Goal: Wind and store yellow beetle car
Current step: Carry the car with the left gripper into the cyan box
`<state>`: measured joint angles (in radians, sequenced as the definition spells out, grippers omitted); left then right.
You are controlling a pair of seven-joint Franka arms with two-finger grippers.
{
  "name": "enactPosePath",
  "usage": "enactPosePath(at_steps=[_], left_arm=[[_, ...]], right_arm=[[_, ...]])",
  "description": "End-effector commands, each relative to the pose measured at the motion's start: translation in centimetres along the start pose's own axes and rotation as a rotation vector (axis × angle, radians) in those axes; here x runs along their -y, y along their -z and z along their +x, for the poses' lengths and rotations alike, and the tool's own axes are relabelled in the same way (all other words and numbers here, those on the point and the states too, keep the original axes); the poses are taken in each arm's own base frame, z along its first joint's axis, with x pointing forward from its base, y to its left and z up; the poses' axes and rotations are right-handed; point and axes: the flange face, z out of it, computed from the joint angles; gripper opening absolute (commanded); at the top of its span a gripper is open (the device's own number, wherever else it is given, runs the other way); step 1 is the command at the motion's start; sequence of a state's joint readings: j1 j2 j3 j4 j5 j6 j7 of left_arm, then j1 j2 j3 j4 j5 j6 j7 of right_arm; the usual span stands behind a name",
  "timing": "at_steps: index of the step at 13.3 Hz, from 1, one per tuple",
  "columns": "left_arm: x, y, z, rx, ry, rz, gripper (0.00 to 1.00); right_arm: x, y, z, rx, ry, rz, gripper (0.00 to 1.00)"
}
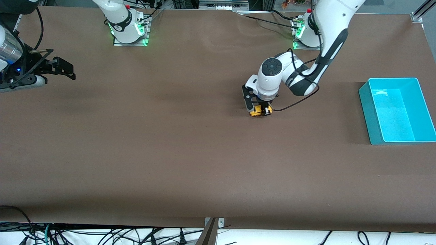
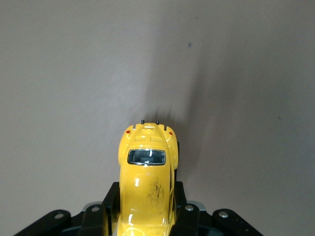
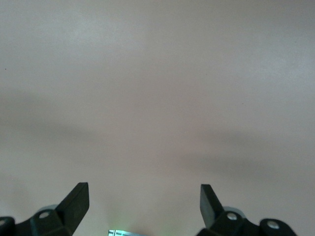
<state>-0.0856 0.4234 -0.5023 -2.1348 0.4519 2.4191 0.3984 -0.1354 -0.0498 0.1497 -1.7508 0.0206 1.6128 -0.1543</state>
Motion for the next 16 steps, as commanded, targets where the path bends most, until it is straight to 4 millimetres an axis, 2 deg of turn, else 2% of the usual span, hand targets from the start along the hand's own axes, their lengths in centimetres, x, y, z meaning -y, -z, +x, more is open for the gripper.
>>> enactPosePath(at_steps=[1,2,4,6,8,10,11,13,16], left_arm=[[2.8,7.0,-1.7,0.057,0.048,-0.060,0.09],[5.5,9.6,-3.1,0.096,0.039,-0.128,0.09],[9.5,13.9,-6.1,0.162,-0.004,-0.227,0.09],[12.9,15.8,-10.7,0.188,0.006,-0.283,0.10],[17.1,16.8,-18.0,0.168,-0.030,-0.341,0.10],[20.0,17.3,-24.8,0.165,-0.028,-0.367,0.09],[21.0,17.2,-27.8,0.213,-0.039,-0.360,0.09],[22.2,17.0,-32.3,0.291,-0.100,-0.353,0.09],[23.4,16.0,-40.1,0.267,-0.094,-0.395,0.09]], right_arm=[[0.2,0.8,0.0,0.006,-0.013,-0.007,1.00],[0.2,0.8,0.0,0.006,-0.013,-0.007,1.00],[0.2,0.9,0.0,0.005,-0.013,-0.007,1.00],[0.2,0.9,0.0,0.006,-0.014,-0.007,1.00],[0.2,0.9,0.0,0.005,-0.014,-0.006,1.00],[0.3,0.9,0.0,0.006,-0.015,-0.004,1.00],[0.4,1.0,0.0,0.003,-0.011,-0.005,1.00],[0.5,1.0,-0.1,0.009,-0.010,-0.005,1.00],[0.5,0.9,-0.2,0.014,-0.008,-0.004,1.00]])
